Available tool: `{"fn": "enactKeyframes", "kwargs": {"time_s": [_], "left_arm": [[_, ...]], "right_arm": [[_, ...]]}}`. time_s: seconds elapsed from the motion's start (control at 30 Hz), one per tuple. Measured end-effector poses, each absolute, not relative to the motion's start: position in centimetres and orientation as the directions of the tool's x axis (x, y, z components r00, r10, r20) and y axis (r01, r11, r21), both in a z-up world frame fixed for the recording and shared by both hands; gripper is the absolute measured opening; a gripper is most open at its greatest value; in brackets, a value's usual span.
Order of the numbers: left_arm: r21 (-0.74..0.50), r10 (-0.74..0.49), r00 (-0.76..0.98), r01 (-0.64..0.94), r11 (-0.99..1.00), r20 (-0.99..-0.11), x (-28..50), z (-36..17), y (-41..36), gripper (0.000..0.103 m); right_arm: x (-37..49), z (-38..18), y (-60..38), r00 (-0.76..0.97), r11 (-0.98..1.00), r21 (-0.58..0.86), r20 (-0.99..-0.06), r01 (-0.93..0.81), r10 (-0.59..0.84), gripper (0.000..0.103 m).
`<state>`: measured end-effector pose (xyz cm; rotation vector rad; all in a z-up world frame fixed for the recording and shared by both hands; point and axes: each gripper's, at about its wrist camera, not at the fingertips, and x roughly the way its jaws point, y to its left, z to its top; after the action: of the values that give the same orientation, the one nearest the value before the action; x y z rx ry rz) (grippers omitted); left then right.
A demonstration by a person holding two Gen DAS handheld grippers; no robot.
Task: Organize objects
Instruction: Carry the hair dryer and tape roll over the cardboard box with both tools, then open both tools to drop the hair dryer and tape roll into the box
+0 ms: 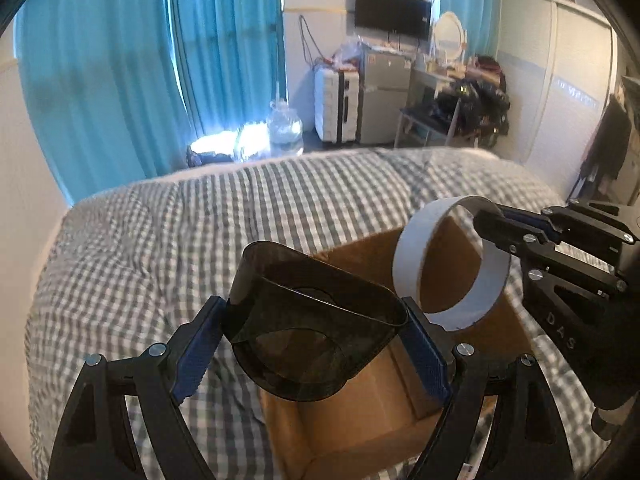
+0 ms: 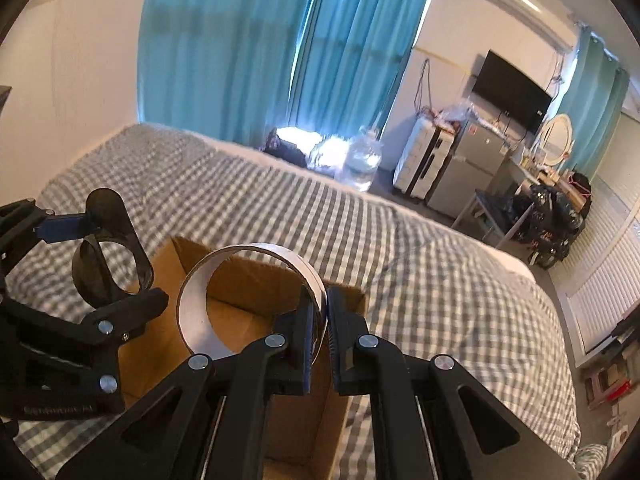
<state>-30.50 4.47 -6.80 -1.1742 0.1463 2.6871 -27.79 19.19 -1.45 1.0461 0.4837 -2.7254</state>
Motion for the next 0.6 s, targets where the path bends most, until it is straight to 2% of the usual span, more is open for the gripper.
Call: {"fn": "enactKeyframes", "kwargs": {"time_s": [0.27, 0.43, 0.47, 0.53, 0.57, 0.6], "left_arm": [[-0.001, 0.155, -0.608, -0.245, -0.969, -0.778, -32.3, -11.4, 5.2, 0.087], [-0.07, 0.197, -0.59, -0.231, -0.97, -0.783, -32.3, -11.3, 4.8, 0.091], [-0.067, 0.195, -0.596, -0.23, -0.971, -0.779, -32.3, -10.9, 4.9, 0.095], [-0.04, 0.174, -0.62, -0.224, -0.974, -0.765, -31.8, -9.9, 5.1, 0.098], [-0.025, 0.165, -0.631, -0.225, -0.974, -0.758, -31.5, -9.3, 5.2, 0.098], [-0.015, 0.159, -0.638, -0.225, -0.974, -0.754, -31.2, -8.6, 5.2, 0.098]], "right_arm": [[-29.5, -6.7, 20.2, -0.672, -0.933, -0.194, -0.738, 0.303, -0.065, 0.006], [-29.1, -6.4, 21.3, -0.677, -0.937, -0.158, -0.729, 0.311, -0.101, 0.008], [-28.7, -6.0, 21.3, -0.684, -0.939, -0.151, -0.721, 0.309, -0.109, 0.012], [-28.4, -5.0, 21.8, -0.688, -0.942, -0.126, -0.714, 0.312, -0.132, 0.029], [-28.1, -4.5, 22.0, -0.689, -0.943, -0.113, -0.711, 0.313, -0.144, 0.045], [-28.0, -4.1, 21.9, -0.693, -0.945, -0.111, -0.707, 0.307, -0.142, 0.051]]}}
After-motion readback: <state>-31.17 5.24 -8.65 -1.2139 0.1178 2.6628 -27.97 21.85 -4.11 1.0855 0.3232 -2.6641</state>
